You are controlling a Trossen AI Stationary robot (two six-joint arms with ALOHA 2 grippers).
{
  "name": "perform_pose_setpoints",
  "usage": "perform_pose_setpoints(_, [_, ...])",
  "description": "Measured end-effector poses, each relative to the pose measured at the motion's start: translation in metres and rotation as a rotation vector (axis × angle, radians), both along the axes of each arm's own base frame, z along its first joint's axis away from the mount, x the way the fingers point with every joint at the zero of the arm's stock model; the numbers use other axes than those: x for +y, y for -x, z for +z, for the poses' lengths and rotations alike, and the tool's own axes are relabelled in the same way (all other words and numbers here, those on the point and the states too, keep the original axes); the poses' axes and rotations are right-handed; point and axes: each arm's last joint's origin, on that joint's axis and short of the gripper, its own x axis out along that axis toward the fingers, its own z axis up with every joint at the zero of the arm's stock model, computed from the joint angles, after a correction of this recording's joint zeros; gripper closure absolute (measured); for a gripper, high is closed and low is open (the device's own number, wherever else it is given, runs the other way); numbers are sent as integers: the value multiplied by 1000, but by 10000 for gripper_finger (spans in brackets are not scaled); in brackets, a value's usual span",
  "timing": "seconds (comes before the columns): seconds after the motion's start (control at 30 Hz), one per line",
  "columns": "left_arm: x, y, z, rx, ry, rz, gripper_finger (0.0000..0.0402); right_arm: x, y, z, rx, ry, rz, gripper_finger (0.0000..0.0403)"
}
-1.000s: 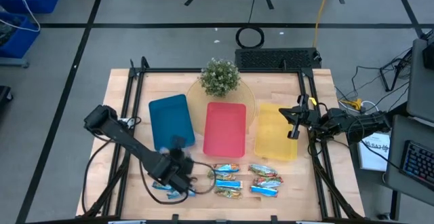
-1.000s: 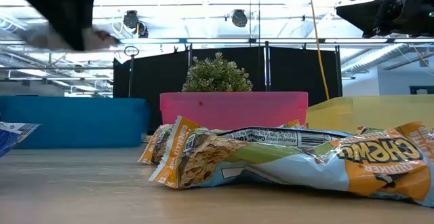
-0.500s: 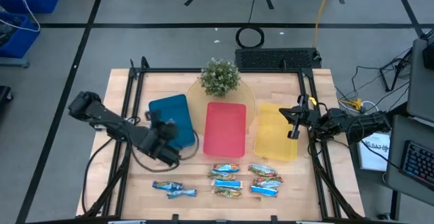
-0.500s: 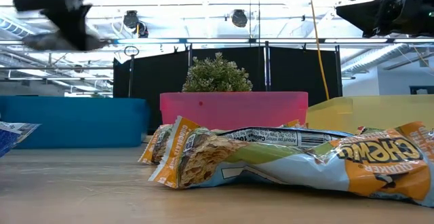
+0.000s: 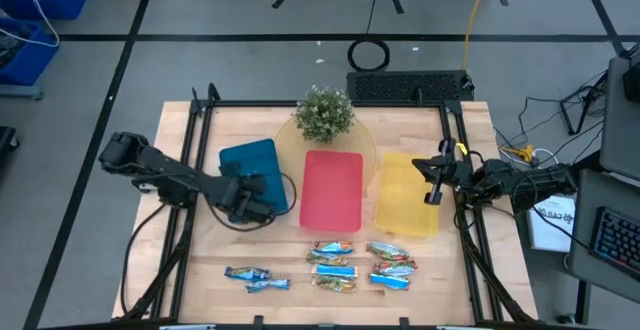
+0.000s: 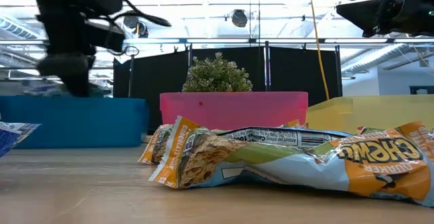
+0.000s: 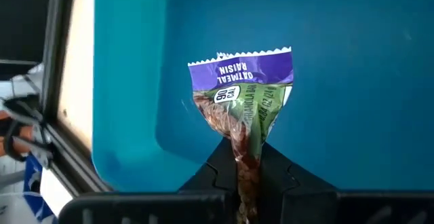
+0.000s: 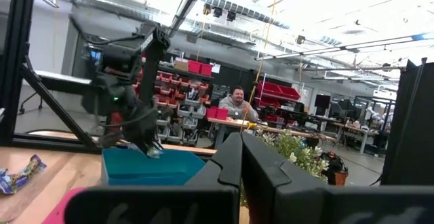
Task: Pick and place Granola Bars by type
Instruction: Put the top blue granola bar into the blue bin, then adjust the blue bin on the table
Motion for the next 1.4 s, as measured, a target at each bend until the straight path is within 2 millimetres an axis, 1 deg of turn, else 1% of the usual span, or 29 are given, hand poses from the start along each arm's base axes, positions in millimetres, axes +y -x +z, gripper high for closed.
perform_pose_setpoints(0.13, [14, -11, -1, -22, 13, -57, 368, 0, 0, 0, 2, 4, -1, 403])
perform_pose_setpoints(0.23, [22, -20, -2, -51, 47, -98, 372, 0, 0, 0, 2, 8, -2, 403])
perform_pose_setpoints(0.3, [27, -25, -5, -49, 57, -112, 379, 0, 0, 0, 2, 8, -3, 403])
perform_pose_setpoints(0.47, [30, -33, -19, -10, 116, -121, 377, 0, 0, 0, 6, 10, -4, 403])
perform_pose_setpoints(0.53, [30, -35, -26, 12, 143, -101, 354, 0, 0, 0, 7, 11, -4, 403])
perform_pose_setpoints(0.63, [28, -36, -34, 45, 186, -80, 297, 0, 0, -1, 9, 11, -4, 403])
perform_pose_setpoints(0.8, [25, -37, -36, 72, 192, -105, 215, 0, 0, -1, 12, 17, -5, 403])
perform_pose_setpoints(0.87, [24, -36, -32, 89, 183, -133, 191, 0, 0, 0, 9, 18, -6, 403])
perform_pose_setpoints(0.93, [22, -36, -22, 95, 162, -150, 173, 0, 0, 0, 9, 18, -6, 403])
perform_pose_setpoints(1.0, [21, -36, -12, 107, 141, -157, 161, 0, 0, 0, 8, 14, -4, 403])
perform_pose_setpoints(1.07, [20, -36, 2, 100, 135, -153, 156, 0, 0, -1, 9, 11, -3, 403])
perform_pose_setpoints(1.13, [18, -39, 17, 50, 154, -150, 157, 0, 0, -1, 12, 14, -4, 403])
perform_pose_setpoints(1.23, [13, -45, 31, -66, 228, -137, 170, 0, 0, -1, 18, 18, -5, 403])
perform_pose_setpoints(1.3, [9, -48, 35, -134, 278, -112, 181, 0, -1, -1, 18, 19, -5, 403])
perform_pose_setpoints(1.4, [0, -48, 34, -154, 314, -89, 194, 0, -1, -2, 23, 13, -3, 403])
